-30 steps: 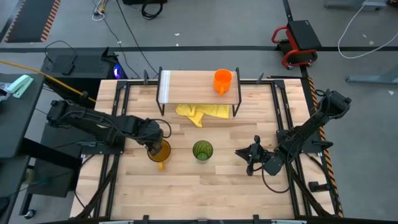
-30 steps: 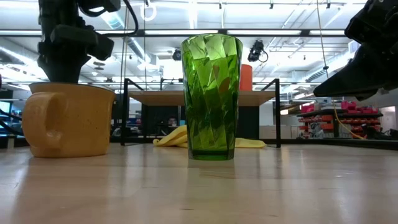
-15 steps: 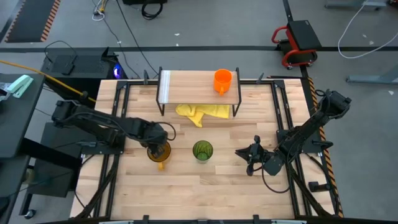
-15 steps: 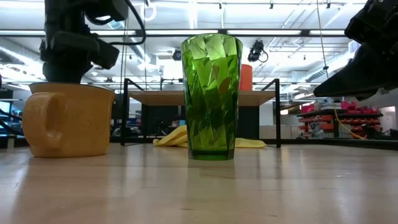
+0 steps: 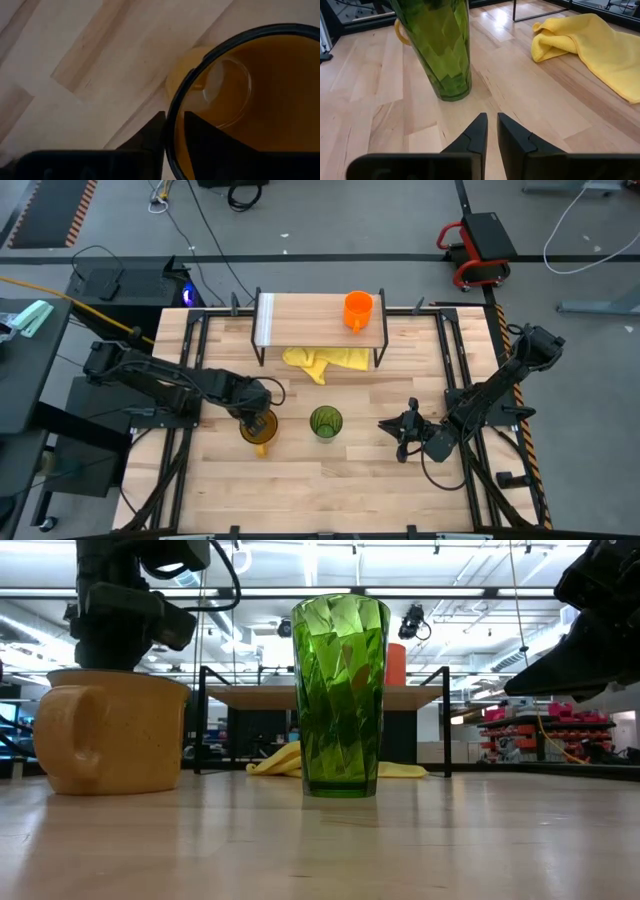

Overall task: Stack small to large cups/mugs on shelf
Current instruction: Put the yellow mug on the shelf

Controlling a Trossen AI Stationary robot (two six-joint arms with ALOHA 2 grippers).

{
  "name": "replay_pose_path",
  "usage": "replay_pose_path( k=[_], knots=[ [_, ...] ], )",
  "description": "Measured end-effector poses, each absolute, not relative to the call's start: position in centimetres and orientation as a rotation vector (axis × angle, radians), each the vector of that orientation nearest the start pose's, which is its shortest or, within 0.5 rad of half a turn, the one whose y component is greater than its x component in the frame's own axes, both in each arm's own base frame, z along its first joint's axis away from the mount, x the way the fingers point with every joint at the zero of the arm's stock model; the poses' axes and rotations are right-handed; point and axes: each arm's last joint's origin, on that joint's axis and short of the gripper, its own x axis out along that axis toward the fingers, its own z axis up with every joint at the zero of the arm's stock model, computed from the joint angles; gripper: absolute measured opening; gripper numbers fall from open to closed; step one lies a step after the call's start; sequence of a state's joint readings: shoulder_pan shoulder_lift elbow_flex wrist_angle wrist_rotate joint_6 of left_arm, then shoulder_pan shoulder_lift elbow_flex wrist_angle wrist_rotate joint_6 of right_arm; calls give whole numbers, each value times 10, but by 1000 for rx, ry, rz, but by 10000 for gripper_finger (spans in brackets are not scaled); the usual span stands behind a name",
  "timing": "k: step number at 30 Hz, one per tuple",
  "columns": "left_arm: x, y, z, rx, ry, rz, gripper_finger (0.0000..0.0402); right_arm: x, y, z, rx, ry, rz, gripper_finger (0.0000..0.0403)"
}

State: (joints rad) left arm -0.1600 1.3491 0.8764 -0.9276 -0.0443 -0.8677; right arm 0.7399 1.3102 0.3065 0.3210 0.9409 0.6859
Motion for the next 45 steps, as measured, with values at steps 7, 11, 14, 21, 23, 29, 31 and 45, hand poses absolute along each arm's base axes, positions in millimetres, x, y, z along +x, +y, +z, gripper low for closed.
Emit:
replay_pose_path(
  k=[7, 11, 14, 21, 23, 29, 31, 45],
  knots=[
    [228, -37, 211, -632, 1281, 440, 31, 164, 118, 131, 178, 360, -317, 50],
    [232, -39, 210, -654, 1259, 401, 41, 166, 121, 135, 206, 347, -277, 50],
    [234, -41, 211, -668, 1243, 371, 55, 169, 125, 140, 211, 319, -226, 50],
    [234, -51, 211, -677, 1252, 325, 43, 172, 130, 148, 221, 284, -125, 50],
    [235, -55, 211, -687, 1253, 308, 36, 174, 131, 149, 223, 286, -117, 50],
    [239, -63, 208, -687, 1243, 278, 41, 191, 148, 151, 162, 309, -79, 50],
    [241, -63, 207, -691, 1238, 272, 50, 201, 157, 151, 129, 317, -68, 50],
    [244, -65, 201, -682, 1263, 269, 45, 275, 201, 112, 124, 223, -54, 50]
  ],
)
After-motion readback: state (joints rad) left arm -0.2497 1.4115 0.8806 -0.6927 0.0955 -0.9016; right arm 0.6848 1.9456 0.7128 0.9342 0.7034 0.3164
